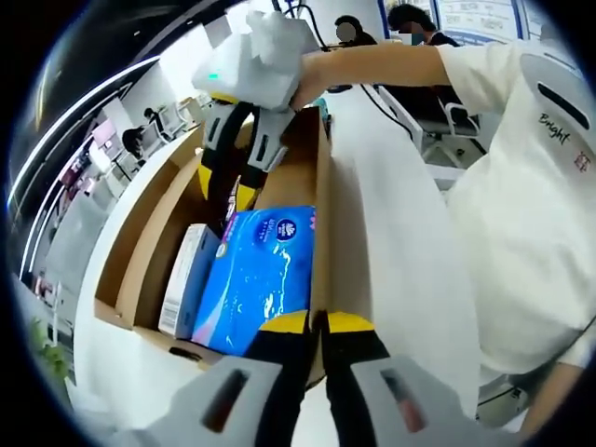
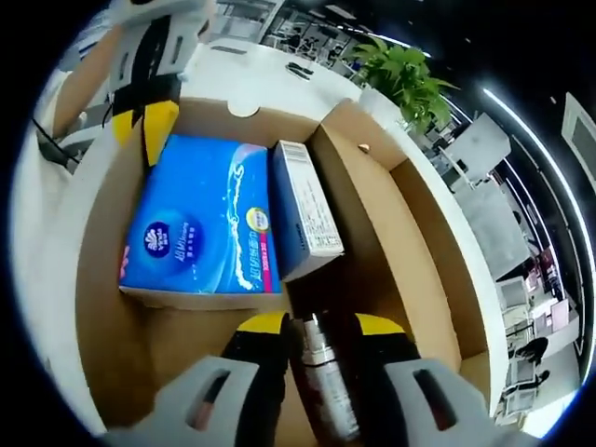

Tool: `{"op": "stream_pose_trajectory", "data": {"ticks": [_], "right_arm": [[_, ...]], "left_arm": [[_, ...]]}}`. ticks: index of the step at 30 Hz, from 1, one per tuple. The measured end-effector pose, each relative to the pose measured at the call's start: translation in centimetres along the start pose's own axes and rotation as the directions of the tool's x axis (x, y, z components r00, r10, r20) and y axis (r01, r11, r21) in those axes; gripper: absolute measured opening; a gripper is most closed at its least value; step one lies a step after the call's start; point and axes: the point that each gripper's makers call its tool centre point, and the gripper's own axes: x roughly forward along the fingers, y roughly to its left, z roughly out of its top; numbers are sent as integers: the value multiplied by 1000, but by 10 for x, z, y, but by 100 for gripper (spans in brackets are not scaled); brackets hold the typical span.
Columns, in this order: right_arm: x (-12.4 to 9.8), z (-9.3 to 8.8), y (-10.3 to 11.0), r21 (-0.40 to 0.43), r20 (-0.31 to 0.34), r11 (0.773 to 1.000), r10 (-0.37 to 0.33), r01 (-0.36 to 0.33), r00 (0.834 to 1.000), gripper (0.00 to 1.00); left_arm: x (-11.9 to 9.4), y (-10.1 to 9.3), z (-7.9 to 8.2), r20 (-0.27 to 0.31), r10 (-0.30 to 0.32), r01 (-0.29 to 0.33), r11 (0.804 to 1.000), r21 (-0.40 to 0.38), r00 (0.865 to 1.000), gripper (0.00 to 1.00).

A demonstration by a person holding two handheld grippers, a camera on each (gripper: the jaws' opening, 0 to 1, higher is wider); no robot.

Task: Operate the shoe box by opening the lid, removing the specified soft item, and placing it in the target area until the item is outside and the box remains undamaged.

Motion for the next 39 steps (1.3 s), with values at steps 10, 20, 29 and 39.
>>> {"op": "stream_pose_trajectory", "data": {"ticks": [10, 20, 29, 39], "right_arm": [[6, -12, 11, 5, -107, 996, 91, -91, 990, 22], [1, -20, 19, 52, -225, 990, 142, -134, 964, 20], [-5, -21, 33, 169, -360, 953, 298, -252, 884, 19], [-3, -33, 54, 127, -500, 894, 431, -429, 751, 21]], "left_arm": [[0, 0, 0, 3, 3, -3, 1000, 2, 1000, 4], [-1, 0, 0, 7, 3, -3, 1000, 0, 1000, 4], [-1, 0, 0, 3, 6, -6, 1000, -2, 1000, 4], [0, 1, 0, -5, 5, -5, 1000, -4, 1000, 4]]}}
